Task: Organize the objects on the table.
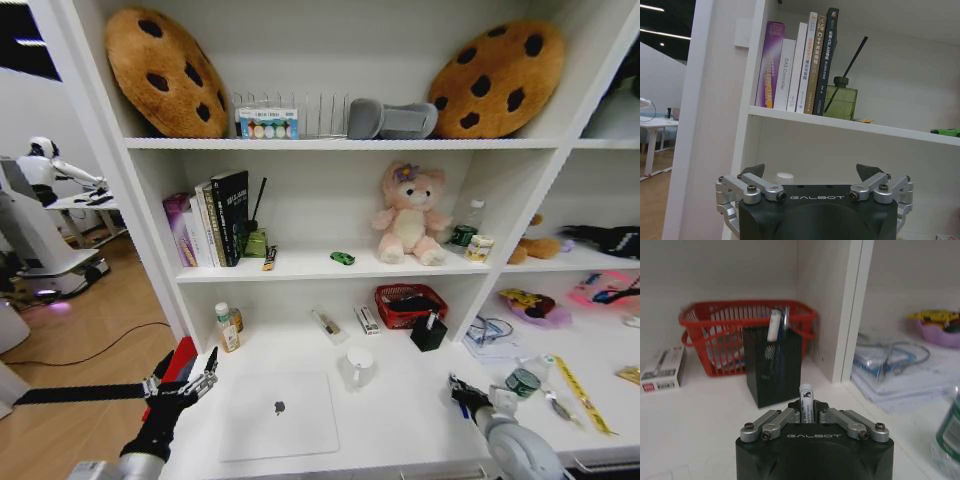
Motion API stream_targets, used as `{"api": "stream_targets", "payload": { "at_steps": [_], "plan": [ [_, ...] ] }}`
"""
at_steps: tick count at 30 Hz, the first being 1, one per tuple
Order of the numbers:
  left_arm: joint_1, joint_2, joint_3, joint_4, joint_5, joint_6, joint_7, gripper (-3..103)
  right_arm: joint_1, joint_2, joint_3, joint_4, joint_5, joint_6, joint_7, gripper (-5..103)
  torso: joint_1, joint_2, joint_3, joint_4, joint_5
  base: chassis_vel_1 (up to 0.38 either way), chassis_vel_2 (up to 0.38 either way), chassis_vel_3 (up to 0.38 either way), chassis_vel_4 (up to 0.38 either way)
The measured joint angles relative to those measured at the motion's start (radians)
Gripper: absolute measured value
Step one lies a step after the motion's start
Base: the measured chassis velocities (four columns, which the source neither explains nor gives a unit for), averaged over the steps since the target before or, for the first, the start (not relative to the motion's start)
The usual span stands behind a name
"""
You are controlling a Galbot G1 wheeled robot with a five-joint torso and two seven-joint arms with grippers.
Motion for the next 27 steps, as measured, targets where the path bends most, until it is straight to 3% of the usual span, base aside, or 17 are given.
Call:
{"api": "stream_targets", "payload": {
  "at_steps": [1, 4, 6, 10, 27],
  "plan": [
    [0.000, 0.000, 0.000, 0.000, 0.000, 0.000, 0.000, 100, 0.024, 0.000, -0.002, -0.008, -0.062, 0.060, -0.016, 12, 0.000, 0.000, 0.000, 0.0001, 0.0001, 0.000, 0.000, 0.000, 0.000],
    [0.000, 0.000, 0.000, 0.000, 0.000, 0.000, 0.000, 100, 0.052, 0.000, -0.004, -0.021, -0.125, 0.116, -0.033, 12, 0.000, 0.000, 0.000, 0.0002, -0.0001, 0.000, 0.000, 0.000, 0.000],
    [0.000, 0.000, 0.000, 0.000, 0.000, 0.000, 0.000, 100, 0.106, -0.001, -0.015, -0.049, -0.201, 0.211, -0.055, 12, 0.000, 0.000, 0.000, 0.0003, -0.0001, 0.000, 0.000, 0.000, 0.000],
    [0.000, 0.000, 0.000, 0.000, 0.000, 0.000, 0.000, 100, 0.176, -0.006, -0.041, -0.098, -0.249, 0.269, -0.078, 12, 0.000, 0.000, 0.000, 0.0000, -0.0003, 0.000, 0.000, 0.000, 0.000],
    [0.000, 0.000, 0.000, 0.000, 0.000, 0.000, 0.000, 100, 0.562, 0.016, -0.303, -0.397, -0.320, 0.345, -0.095, 12, 0.000, 0.000, 0.000, 0.0001, -0.0002, 0.000, 0.000, 0.000, 0.000]
  ]
}}
